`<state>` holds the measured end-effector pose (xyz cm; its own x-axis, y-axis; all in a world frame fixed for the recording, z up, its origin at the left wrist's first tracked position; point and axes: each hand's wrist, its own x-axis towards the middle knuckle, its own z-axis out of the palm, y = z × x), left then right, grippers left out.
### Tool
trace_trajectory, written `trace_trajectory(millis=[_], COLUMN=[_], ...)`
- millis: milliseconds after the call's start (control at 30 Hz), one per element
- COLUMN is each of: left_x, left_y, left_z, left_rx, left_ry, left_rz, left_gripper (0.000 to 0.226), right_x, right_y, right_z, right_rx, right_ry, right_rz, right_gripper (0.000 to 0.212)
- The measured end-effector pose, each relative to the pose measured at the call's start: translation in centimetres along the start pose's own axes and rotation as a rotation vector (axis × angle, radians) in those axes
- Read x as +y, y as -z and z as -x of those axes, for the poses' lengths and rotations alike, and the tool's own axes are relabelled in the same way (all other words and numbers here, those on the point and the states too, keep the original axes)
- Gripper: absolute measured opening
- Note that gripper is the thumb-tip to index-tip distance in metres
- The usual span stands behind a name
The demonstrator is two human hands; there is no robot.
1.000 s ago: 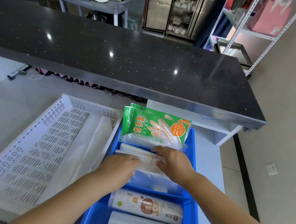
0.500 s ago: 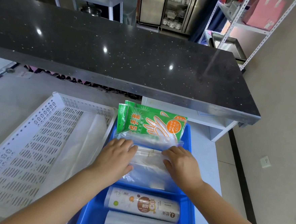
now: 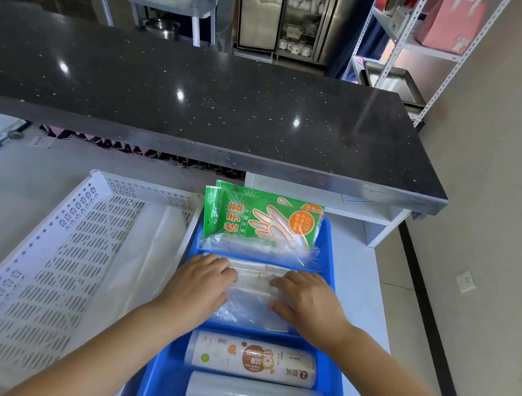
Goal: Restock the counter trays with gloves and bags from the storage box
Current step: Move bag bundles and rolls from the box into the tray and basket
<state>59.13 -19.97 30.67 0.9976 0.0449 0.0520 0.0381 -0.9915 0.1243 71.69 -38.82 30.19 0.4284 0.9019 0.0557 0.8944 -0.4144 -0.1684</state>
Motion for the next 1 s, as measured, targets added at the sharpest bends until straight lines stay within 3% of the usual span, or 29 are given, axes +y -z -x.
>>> trace_trajectory(millis=[100, 233, 367, 500, 667, 867, 1000], left_x=[-0.3, -0.7, -0.8, -1.0, 0.5, 1.1, 1.2], left_y=[-0.8, -0.8, -0.3, -0.4, 0.2, -0.1, 0.8], left_z=[0.1, 0.0, 0.3, 0.3, 0.9, 2.3, 4.4], left_rx=[-0.090, -0.170, -0.262, -0.342, -0.089, 0.066, 0.134], left_ry=[0.052, 0.066, 0.086, 0.153, 0.035, 0.215, 0.349], left_rz=[0.030, 0.025, 0.068, -0.062, -0.262, -0.205, -0.104], left_gripper=[0.029, 0.031, 0.022, 0.013, 0.033, 0.042, 0.042], right_x=[0.1, 0.4, 0.9, 1.1, 1.1, 1.8, -0.1], right_y=[-0.2, 0.0, 0.8, 0.9, 0.6, 1.8, 2.6], right_z=[0.3, 0.9, 1.4, 1.5, 1.3, 0.7, -0.1], right_rx=[-0.153, -0.214, -0.283, -0.322, -0.283, -0.188, -0.104], right_ry=[0.010, -0.001, -0.046, -0.042, -0.035, -0.020, 0.060], right_rz=[0.014, 0.049, 0.072, 0.242, 0.407, 0.409, 0.370], right_gripper=[0.038, 0.024, 0.032, 0.031, 0.041, 0.053, 0.034])
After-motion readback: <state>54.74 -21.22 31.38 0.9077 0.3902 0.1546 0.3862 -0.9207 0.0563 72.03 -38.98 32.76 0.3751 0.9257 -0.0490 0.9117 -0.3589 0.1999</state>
